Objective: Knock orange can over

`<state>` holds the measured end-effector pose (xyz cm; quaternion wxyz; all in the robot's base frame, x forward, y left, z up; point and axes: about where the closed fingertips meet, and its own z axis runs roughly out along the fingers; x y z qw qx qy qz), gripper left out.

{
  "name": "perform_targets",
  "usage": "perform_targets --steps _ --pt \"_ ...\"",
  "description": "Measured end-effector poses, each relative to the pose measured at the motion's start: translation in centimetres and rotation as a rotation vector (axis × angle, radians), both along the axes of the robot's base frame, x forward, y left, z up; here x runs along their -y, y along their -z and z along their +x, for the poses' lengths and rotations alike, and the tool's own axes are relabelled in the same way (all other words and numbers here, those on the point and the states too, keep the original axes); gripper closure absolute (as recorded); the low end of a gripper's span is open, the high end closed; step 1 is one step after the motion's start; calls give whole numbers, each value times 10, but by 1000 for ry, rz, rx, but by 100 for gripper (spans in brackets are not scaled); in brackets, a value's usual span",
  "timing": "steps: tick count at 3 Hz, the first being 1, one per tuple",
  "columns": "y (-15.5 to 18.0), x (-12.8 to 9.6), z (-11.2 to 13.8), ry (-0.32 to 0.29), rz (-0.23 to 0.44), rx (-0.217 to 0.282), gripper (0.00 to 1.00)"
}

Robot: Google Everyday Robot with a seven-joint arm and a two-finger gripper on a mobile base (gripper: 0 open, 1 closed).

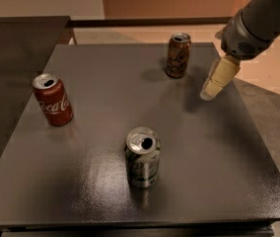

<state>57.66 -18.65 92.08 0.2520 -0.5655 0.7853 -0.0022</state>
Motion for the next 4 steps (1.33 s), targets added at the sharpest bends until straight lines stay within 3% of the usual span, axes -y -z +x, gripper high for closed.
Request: perform_targets --steps 1,2,3,4 --pt "17 -7 51 46 87 50 0" --pt "24 -9 96 99 187 67 0" --pt "25 -14 125 142 284 54 0" --pt "20 -21 138 161 376 35 0"
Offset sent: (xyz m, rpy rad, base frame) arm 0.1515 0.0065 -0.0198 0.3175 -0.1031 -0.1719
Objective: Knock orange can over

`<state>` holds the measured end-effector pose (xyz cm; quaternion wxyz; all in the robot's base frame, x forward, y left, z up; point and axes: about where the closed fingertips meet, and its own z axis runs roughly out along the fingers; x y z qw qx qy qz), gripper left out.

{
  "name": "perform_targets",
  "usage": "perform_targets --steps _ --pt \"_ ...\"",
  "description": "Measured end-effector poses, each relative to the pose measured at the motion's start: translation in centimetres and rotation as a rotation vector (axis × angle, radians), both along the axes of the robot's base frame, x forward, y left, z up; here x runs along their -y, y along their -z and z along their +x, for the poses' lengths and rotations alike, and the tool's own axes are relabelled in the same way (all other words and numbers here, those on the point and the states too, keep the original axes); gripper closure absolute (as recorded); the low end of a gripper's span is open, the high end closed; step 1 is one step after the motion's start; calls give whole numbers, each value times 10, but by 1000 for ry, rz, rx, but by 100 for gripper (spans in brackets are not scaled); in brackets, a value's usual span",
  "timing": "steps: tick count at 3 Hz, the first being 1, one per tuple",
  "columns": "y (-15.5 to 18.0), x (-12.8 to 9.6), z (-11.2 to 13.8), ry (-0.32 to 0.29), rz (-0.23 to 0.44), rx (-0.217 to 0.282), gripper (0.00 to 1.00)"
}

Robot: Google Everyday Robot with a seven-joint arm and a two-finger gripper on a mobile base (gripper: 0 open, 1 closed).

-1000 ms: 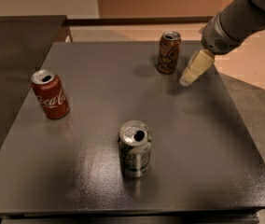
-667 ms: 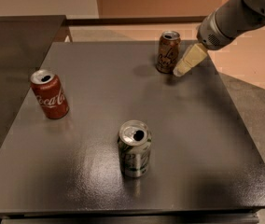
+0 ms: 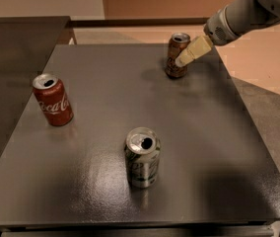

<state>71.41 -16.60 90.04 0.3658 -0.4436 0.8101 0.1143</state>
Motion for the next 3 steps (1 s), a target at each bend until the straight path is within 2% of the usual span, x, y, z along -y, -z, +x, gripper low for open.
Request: perform_targets --steps 1,3 --pt "-3 -12 -5 -30 62 -30 17" --pt "-1 -31 -21 -88 132 -98 64"
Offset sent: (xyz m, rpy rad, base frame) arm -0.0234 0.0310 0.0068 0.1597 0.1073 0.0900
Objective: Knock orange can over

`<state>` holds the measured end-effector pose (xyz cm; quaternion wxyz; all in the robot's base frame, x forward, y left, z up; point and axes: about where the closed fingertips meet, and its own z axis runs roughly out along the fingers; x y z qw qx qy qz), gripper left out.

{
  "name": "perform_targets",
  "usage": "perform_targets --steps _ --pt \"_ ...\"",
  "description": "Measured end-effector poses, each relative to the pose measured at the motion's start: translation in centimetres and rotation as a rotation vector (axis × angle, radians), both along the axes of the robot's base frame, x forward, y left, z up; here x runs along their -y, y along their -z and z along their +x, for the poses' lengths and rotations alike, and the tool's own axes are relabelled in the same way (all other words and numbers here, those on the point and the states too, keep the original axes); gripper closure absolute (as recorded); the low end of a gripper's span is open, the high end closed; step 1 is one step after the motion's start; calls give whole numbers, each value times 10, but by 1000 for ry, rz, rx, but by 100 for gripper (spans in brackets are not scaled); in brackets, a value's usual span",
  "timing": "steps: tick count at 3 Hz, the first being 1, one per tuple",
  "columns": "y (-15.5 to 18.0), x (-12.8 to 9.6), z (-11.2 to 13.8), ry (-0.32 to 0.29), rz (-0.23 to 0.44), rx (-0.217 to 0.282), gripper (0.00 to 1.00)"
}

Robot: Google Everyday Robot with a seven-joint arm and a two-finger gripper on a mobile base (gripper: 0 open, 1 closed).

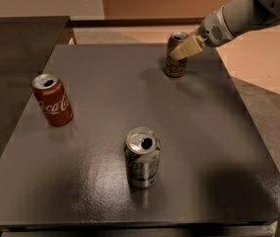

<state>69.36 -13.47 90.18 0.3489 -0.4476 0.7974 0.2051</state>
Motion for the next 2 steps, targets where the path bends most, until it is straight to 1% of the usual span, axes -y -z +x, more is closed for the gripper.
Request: perform_targets --steps 1,2 --pt "-7 -10 -13 -41 -38 -6 88" --pt "-20 -16 -28 -100 -154 -9 100"
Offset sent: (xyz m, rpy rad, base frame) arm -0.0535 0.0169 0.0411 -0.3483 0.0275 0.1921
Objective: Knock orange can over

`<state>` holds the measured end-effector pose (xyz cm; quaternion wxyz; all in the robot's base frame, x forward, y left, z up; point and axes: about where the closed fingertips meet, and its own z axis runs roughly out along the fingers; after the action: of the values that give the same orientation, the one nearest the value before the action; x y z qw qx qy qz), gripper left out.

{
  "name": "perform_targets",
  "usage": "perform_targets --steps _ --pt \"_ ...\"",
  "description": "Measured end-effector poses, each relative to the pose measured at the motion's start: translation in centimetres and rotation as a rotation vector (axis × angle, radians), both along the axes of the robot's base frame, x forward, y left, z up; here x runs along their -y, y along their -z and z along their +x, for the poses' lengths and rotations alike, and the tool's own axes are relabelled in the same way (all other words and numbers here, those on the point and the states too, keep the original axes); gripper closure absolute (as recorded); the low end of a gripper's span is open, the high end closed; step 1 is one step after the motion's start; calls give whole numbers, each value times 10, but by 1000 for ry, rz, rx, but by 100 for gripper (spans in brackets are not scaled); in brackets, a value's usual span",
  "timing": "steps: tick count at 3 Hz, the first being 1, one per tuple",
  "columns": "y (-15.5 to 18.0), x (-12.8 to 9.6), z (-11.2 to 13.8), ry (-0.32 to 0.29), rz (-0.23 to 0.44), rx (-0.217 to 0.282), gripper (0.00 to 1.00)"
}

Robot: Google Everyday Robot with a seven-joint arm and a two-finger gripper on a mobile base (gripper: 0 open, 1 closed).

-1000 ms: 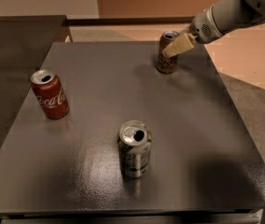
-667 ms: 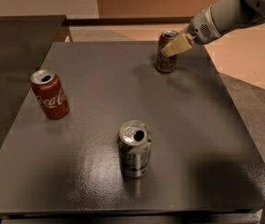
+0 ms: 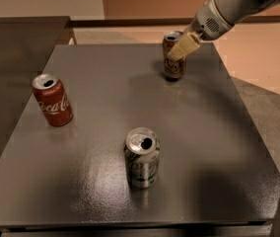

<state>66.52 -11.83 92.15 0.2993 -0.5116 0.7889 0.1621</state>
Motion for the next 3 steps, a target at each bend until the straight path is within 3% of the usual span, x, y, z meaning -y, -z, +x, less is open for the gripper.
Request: perform_targets --steps 2,3 --pt "-10 -18 -36 -261 -349 29 100" --pt "-8 -32 -54 -430 -498 81 100"
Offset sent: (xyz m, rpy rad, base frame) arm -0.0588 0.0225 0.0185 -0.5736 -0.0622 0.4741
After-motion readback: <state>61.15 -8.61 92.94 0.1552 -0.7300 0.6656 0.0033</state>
